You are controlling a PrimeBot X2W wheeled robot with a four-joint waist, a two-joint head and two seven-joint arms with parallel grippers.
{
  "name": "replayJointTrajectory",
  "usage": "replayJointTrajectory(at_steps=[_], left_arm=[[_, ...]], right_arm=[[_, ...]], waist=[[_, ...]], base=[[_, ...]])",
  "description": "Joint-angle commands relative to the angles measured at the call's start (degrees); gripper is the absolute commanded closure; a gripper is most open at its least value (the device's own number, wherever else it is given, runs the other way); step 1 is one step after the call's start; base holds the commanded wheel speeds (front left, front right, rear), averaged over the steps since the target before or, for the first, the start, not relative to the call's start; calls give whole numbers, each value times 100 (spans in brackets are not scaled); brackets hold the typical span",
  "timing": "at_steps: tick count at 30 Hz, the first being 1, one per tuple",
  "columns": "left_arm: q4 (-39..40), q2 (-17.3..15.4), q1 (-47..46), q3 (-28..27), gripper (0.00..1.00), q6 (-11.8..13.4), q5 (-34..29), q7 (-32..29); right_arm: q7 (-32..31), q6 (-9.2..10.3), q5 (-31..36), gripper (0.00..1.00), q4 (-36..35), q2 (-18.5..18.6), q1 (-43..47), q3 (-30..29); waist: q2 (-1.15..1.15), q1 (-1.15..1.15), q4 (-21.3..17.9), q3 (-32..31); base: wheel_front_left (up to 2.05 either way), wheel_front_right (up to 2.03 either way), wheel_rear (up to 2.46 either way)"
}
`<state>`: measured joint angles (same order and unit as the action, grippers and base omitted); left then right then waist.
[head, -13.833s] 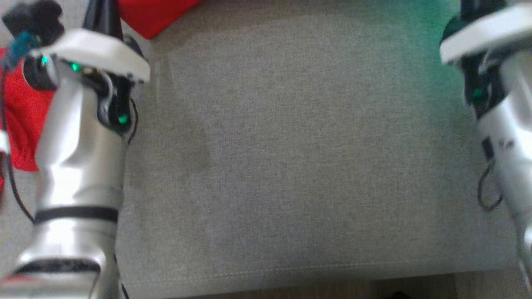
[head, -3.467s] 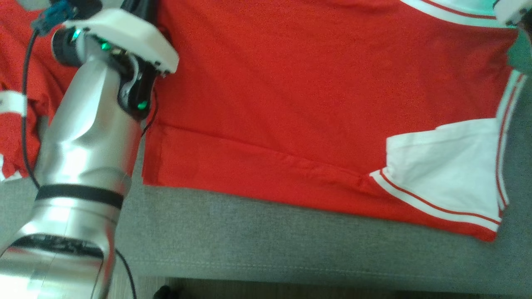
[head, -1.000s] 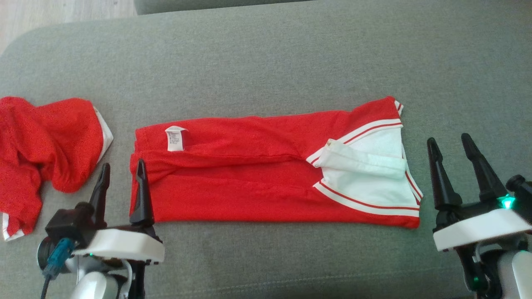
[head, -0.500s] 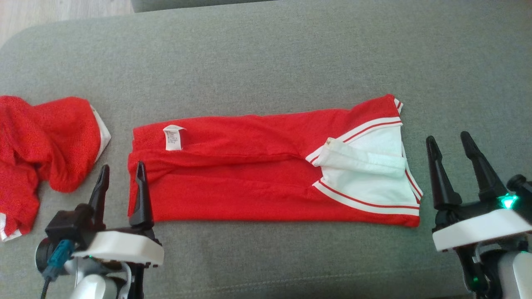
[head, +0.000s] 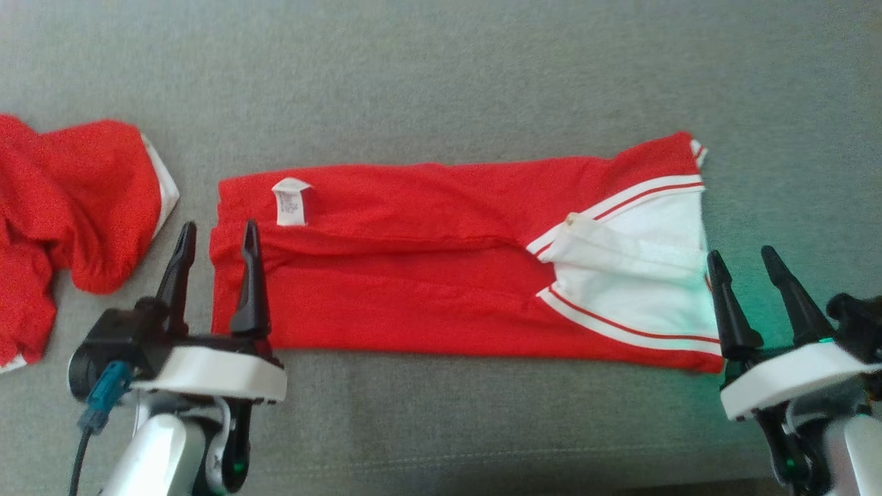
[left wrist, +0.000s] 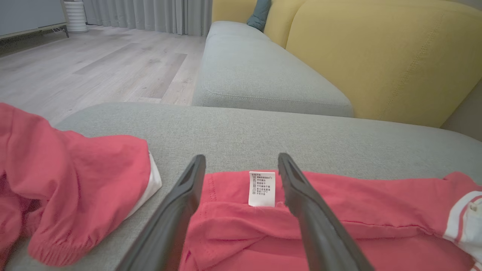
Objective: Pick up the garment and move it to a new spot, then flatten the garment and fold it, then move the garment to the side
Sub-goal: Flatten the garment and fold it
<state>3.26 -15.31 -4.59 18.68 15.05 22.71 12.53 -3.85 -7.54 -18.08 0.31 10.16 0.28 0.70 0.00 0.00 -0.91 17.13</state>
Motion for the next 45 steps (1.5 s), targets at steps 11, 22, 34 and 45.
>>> replayJointTrajectory(at_steps=[11, 22, 34, 45], left_arm=[[-199, 104, -606, -107, 0, -212, -63, 185], [-293, 154, -582, -171, 0, -248, -53, 225], [-387, 118, -486, -237, 0, -224, -50, 236], [-420, 84, -356, -217, 0, -188, -21, 216]], right_arm=[[-474, 5, -118, 0, 1103, 191, -608, 375], [-921, 5, -152, 100, 1059, 149, -632, 248], [-836, 5, -140, 100, 1146, 844, -706, -677], [-997, 5, 120, 100, 124, 1051, -895, -75]], waist=[[0, 0, 303, 510], [0, 0, 194, 315], [0, 0, 11, 24], [0, 0, -82, -328]], base=[[0, 0, 0], [0, 0, 0], [0, 0, 0], [0, 0, 0]])
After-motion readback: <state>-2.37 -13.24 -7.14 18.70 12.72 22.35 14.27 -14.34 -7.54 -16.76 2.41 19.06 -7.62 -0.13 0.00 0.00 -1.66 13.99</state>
